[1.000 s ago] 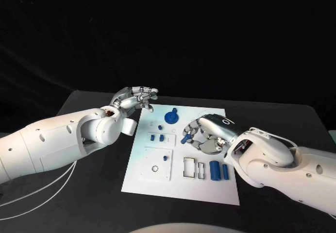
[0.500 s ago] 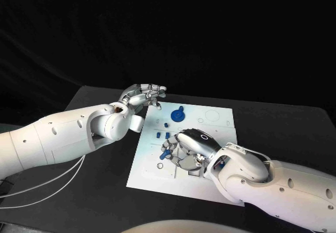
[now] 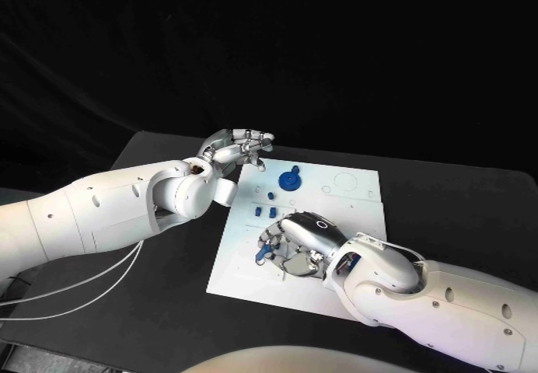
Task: Assemble the parts on the task board
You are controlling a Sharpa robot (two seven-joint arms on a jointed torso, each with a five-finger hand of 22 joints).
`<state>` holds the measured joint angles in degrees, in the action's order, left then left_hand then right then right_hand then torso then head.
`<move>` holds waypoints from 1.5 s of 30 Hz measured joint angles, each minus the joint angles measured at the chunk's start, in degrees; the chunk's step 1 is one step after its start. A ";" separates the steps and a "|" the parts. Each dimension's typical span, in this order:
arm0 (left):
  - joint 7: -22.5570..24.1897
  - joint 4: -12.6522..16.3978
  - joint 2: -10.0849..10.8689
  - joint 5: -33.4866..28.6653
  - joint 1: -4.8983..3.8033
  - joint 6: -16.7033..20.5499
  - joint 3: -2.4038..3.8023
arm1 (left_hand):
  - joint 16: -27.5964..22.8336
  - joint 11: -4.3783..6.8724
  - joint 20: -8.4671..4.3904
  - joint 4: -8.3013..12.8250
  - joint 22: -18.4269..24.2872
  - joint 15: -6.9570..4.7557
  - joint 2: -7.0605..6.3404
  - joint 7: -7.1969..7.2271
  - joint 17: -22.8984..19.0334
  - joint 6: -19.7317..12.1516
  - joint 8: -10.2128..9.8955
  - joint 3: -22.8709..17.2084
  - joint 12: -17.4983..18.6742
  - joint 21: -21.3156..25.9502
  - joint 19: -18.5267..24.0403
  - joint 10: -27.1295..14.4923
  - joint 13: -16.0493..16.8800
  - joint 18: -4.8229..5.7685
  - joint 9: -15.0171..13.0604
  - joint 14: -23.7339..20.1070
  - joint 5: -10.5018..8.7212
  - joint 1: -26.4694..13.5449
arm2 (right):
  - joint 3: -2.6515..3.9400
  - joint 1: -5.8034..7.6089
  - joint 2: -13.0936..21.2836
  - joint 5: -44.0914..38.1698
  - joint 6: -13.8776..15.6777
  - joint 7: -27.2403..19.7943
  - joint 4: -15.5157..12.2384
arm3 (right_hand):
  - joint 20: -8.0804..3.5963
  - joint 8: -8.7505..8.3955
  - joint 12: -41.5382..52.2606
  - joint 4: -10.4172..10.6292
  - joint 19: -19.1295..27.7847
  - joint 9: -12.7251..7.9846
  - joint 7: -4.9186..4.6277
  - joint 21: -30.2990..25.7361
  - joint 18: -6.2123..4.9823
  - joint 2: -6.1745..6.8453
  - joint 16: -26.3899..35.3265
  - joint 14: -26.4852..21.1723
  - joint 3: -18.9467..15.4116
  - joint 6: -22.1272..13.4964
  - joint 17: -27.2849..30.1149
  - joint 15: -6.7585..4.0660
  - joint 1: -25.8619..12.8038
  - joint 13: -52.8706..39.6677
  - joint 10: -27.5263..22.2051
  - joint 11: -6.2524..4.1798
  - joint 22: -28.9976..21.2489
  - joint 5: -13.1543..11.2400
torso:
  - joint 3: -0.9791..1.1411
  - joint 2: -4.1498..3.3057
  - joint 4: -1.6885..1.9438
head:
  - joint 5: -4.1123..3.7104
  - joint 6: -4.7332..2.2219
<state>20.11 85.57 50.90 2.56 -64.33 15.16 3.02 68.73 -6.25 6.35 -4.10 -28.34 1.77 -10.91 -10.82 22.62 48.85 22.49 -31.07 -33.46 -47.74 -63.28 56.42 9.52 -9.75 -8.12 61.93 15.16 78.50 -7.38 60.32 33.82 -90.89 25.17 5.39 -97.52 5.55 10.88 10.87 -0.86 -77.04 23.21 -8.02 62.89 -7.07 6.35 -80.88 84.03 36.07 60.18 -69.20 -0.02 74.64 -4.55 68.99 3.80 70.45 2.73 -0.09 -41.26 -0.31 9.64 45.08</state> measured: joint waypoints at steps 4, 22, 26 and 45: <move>-0.02 -0.01 -0.06 0.01 0.00 -0.01 0.00 | 0.00 0.00 0.00 0.00 0.00 0.00 0.00 0.00 0.00 0.00 0.00 0.00 0.00 0.00 0.00 0.00 0.00 0.00 0.00 0.00 0.00 0.00 | -0.12 -0.39 -0.69 -0.50 -0.59 0.26 0.80 | 0.00 0.00 -0.25 0.00 0.00 0.00 -0.05 0.00 0.00 0.00 0.00 0.00 0.00 -0.05 0.05 0.00 -0.01 0.00 0.00 0.00 0.00 -0.01 | 0.03 -0.02 0.02 | 0.08 0.19; -0.16 -0.02 -0.13 0.02 0.00 -0.05 -0.01 | 0.00 0.21 0.00 0.00 -0.01 0.00 0.00 0.00 0.01 0.00 0.00 0.00 0.01 0.00 0.00 -0.21 -0.01 0.00 0.00 0.00 0.00 0.00 | -0.18 -1.24 -1.82 -3.67 -1.89 2.79 2.12 | 0.00 0.00 -0.22 0.00 0.00 0.00 -0.05 0.00 0.00 -0.09 0.00 0.00 -0.02 -0.12 0.05 0.00 -0.41 0.00 0.01 0.01 0.00 0.17 | 0.05 -0.04 0.01 | -0.07 0.43; -0.20 -0.02 -0.10 0.02 0.00 -0.06 -0.01 | 0.00 0.21 0.00 0.00 -0.01 0.00 0.00 0.00 0.01 0.00 0.00 0.00 0.01 0.00 0.00 -0.21 -0.02 0.00 0.00 0.00 0.00 0.00 | -0.16 -1.37 -1.75 -4.61 -1.84 3.37 1.83 | 0.00 0.00 -0.23 -0.01 0.00 0.00 -0.04 0.00 0.00 -0.01 0.00 0.00 -0.02 -0.12 0.05 0.00 -0.49 0.01 0.01 0.01 0.13 0.16 | 0.04 -0.04 0.03 | -0.08 0.46; -0.39 0.07 -0.01 0.03 -0.01 -0.09 -0.01 | 0.00 0.21 0.00 0.00 -0.02 0.00 0.00 0.00 0.01 0.00 0.00 0.00 0.01 -0.01 0.00 -0.21 -0.02 0.00 0.00 0.00 0.00 0.00 | -0.33 -1.69 -2.72 -6.92 -3.42 4.92 1.76 | 0.00 -1.40 -1.21 0.72 0.00 0.23 -1.32 -0.28 -0.01 2.59 -0.24 0.00 -1.20 -4.43 -0.40 0.00 -3.95 0.09 -0.90 0.95 0.08 0.74 | -0.01 -0.01 0.03 | -0.16 0.51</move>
<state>19.72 85.65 50.89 2.60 -64.34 15.07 3.01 68.73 -6.04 6.35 -4.10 -28.36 1.77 -10.91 -10.82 22.63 48.85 22.49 -31.07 -33.45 -47.74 -63.28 56.21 9.50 -9.75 -8.12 61.93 15.16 78.50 -7.70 58.63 31.10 -97.81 21.75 10.32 -95.76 5.55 9.47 9.66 -0.14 -77.04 23.44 -9.35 62.61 -7.08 8.94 -81.12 84.03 34.87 55.75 -69.60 -0.01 70.69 -4.46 68.09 4.75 70.53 3.46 -0.09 -41.26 -0.27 9.48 45.58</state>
